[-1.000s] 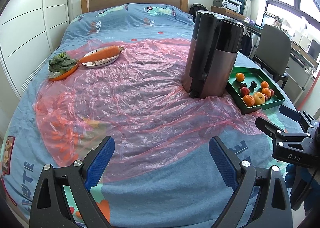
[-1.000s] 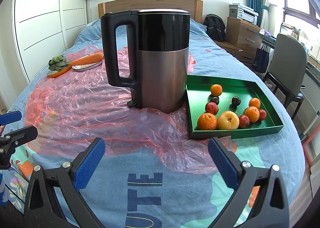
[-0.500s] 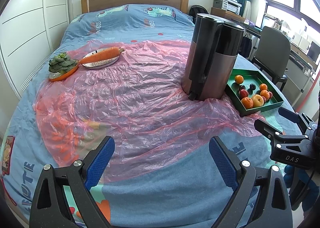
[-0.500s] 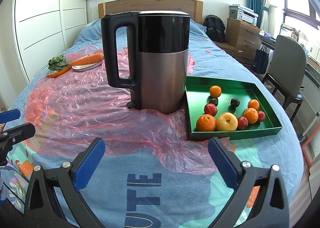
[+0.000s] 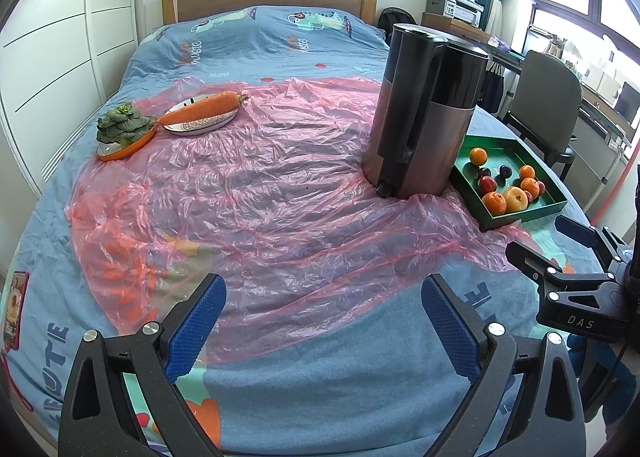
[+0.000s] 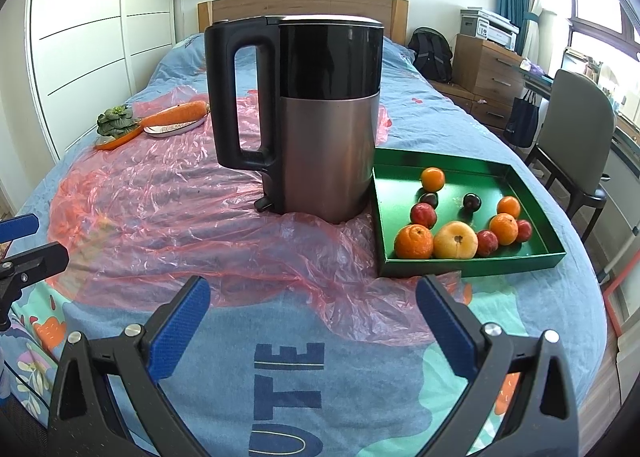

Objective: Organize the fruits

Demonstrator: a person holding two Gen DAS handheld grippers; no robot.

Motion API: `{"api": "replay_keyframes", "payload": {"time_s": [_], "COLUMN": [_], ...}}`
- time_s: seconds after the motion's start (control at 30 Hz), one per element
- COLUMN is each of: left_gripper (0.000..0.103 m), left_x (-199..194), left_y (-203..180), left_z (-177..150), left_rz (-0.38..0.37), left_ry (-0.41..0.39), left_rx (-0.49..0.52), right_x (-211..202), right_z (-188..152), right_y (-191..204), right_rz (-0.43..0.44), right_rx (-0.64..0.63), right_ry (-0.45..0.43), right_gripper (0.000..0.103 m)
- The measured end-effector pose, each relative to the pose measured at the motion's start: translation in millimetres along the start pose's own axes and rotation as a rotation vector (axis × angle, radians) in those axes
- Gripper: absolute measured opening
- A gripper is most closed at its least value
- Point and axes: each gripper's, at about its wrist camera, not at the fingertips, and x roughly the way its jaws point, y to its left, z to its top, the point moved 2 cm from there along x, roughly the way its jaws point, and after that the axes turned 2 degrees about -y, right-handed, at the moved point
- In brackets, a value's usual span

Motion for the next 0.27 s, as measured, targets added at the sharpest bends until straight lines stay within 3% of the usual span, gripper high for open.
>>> {"api": "replay_keyframes", "payload": {"time_s": [0.27], "left_gripper": [0.096], "left_x": [1.3], "left_y": [0.7], "left_z": [-1.1], "left_rz": [0.0], "left_ry": [0.004], "left_rx": [0.001], "right_x": [0.6], "right_z": [-0.7], "right_y": [0.3], "right_rz": [-0.001], "right_rx": [0.0], "right_ry": [0.002], "right_gripper": [0.103]}}
